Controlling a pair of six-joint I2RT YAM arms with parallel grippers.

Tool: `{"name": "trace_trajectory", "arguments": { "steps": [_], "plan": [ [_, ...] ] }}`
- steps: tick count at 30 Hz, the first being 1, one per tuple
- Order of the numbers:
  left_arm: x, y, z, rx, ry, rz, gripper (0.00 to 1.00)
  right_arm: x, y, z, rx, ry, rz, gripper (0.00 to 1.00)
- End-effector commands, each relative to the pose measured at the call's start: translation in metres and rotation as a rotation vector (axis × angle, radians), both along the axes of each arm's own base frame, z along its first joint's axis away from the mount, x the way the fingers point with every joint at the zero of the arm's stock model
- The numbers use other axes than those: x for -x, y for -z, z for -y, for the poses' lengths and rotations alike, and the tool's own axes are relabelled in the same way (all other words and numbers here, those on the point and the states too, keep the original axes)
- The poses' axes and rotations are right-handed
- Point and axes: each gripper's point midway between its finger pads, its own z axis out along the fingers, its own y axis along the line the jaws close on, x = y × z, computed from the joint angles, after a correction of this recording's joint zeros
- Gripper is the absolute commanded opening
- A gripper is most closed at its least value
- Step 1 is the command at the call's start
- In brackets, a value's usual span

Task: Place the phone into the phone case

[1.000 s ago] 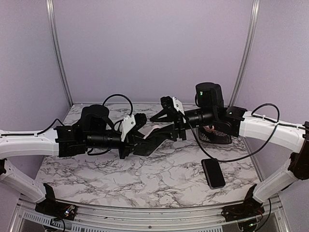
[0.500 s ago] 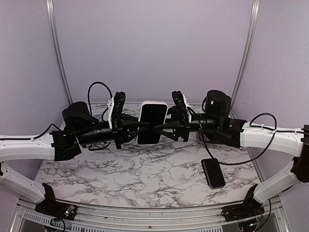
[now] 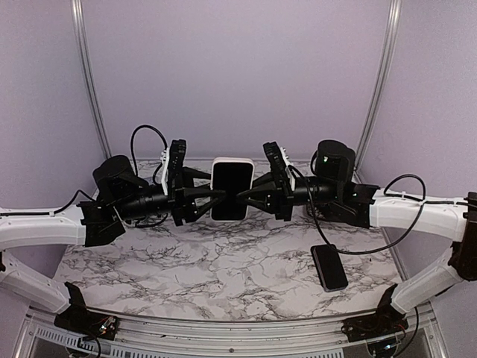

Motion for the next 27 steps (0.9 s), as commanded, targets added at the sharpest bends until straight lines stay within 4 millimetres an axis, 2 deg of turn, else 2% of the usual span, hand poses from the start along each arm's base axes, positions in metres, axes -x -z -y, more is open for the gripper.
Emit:
{"name": "trace_trajectory", "arguments": {
  "steps": [1, 6, 7, 8, 9, 10, 13, 14, 15, 16, 17, 18, 19, 21, 23, 27],
  "plan": [
    [-0.013, 0.02, 0.002, -0.151, -0.058, 0.077, 0.47, 0.007, -0.052, 0.01, -0.102, 0.007, 0.129, 0.0],
    [-0.002, 0.028, 0.01, -0.2, 0.031, 0.071, 0.45, 0.009, -0.052, 0.007, -0.098, -0.021, 0.116, 0.0],
    [-0.002, 0.028, 0.01, -0.2, 0.029, 0.071, 0.38, 0.01, -0.052, 0.007, -0.099, -0.028, 0.119, 0.0],
    [-0.003, 0.027, 0.01, -0.199, 0.022, 0.075, 0.19, 0.011, -0.053, 0.007, -0.099, -0.032, 0.12, 0.0],
    [-0.004, 0.025, 0.009, -0.195, 0.016, 0.077, 0.04, 0.011, -0.052, 0.007, -0.098, -0.035, 0.121, 0.0],
    [-0.004, 0.022, 0.009, -0.19, 0.019, 0.078, 0.0, 0.011, -0.052, 0.007, -0.095, -0.035, 0.12, 0.0],
    [-0.002, 0.017, 0.008, -0.179, 0.023, 0.078, 0.0, 0.008, -0.05, 0.006, -0.083, -0.023, 0.126, 0.0],
    [-0.003, 0.014, 0.007, -0.169, 0.011, 0.072, 0.0, 0.006, -0.049, 0.006, -0.076, -0.011, 0.122, 0.15],
    [-0.005, 0.008, 0.005, -0.154, -0.005, 0.07, 0.0, 0.004, -0.045, 0.006, -0.067, 0.0, 0.118, 0.41],
    [-0.006, 0.002, 0.003, -0.136, -0.019, 0.069, 0.0, 0.002, -0.037, 0.005, -0.05, 0.014, 0.116, 0.6],
    [-0.006, -0.006, 0.001, -0.108, -0.026, 0.074, 0.0, -0.003, -0.027, 0.005, -0.028, 0.038, 0.11, 0.72],
    [-0.004, -0.014, 0.0, -0.08, -0.022, 0.075, 0.0, -0.008, -0.015, 0.004, -0.003, 0.061, 0.094, 0.79],
    [-0.001, -0.021, -0.002, -0.051, -0.013, 0.084, 0.0, -0.012, -0.001, 0.003, 0.025, 0.076, 0.073, 0.81],
    [0.005, -0.031, -0.002, -0.001, 0.021, 0.058, 0.0, -0.012, 0.016, 0.0, 0.052, 0.065, 0.04, 0.8],
    [0.007, -0.035, 0.0, 0.016, 0.046, 0.044, 0.0, -0.009, 0.024, -0.003, 0.056, 0.035, 0.019, 0.73],
    [0.006, -0.032, 0.002, 0.014, 0.051, 0.03, 0.0, -0.01, 0.028, -0.005, 0.053, 0.031, 0.028, 0.48]
  ]
}}
